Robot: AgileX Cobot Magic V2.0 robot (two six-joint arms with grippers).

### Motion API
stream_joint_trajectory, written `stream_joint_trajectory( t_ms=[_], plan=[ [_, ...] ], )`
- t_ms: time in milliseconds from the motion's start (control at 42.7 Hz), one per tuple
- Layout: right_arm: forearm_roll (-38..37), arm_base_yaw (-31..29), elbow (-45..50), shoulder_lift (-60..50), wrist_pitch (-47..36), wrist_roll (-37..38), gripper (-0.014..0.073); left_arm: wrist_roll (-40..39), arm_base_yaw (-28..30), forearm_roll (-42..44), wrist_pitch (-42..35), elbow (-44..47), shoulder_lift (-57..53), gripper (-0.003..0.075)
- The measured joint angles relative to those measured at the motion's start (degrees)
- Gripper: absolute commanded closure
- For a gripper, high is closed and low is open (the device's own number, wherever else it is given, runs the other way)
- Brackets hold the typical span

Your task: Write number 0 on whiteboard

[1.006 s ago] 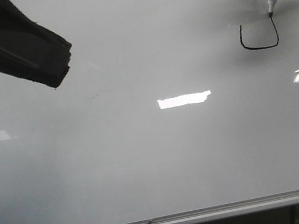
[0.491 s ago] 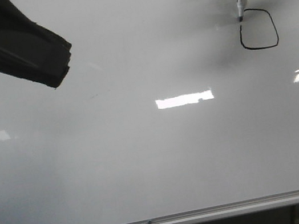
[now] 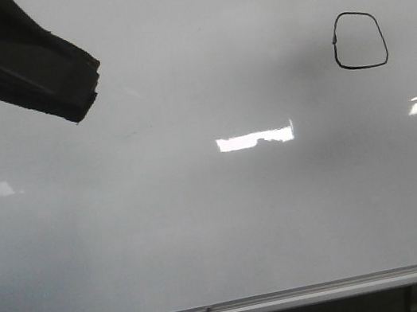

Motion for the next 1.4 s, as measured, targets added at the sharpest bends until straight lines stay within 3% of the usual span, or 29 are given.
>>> stream_joint_trajectory(
  t_ms=[117,234,304,374,538,585,959,1194,1404],
  plan=[
    [1.4,0.0,-4.3,-0.6,13.2,2.5,0.0653,0.0,0.0,-0.1,0.0,0.0,0.0,0.0740],
    [4.3,0.0,-4.6,-0.6,21.4,3.1,0.0653,0.0,0.0,-2.4,0.5,0.0,0.0,0.0732],
    [7.0,0.0,-3.8,-0.6,23.5,3.1,0.0653,0.3,0.0,-4.5,0.5,0.0,0.0,0.0667],
    [10.4,0.0,-2.1,-0.6,24.1,2.8,0.0653,1.6,-0.2,-5.9,0.5,0.0,0.0,0.0531],
    [16.3,1.3,3.2,-0.6,24.1,0.4,0.0653,2.7,-2.4,-8.7,0.5,0.0,-0.6,0.0085],
    [17.1,2.3,4.5,-0.6,24.1,0.0,0.0653,2.9,-3.3,-9.2,0.5,0.0,-0.9,0.0021],
    [19.6,13.8,6.7,-0.3,23.8,-0.9,0.0653,4.4,-12.1,-10.2,0.9,-4.8,-1.8,0.0164],
    [20.9,14.8,6.7,-0.2,23.6,-0.9,0.0653,4.3,-12.6,-10.0,1.1,-5.6,-1.8,0.0331],
    [21.0,14.8,6.7,-0.2,23.6,-0.9,0.0653,2.5,-12.6,-7.7,1.1,-5.6,-1.8,0.0404]
  ],
)
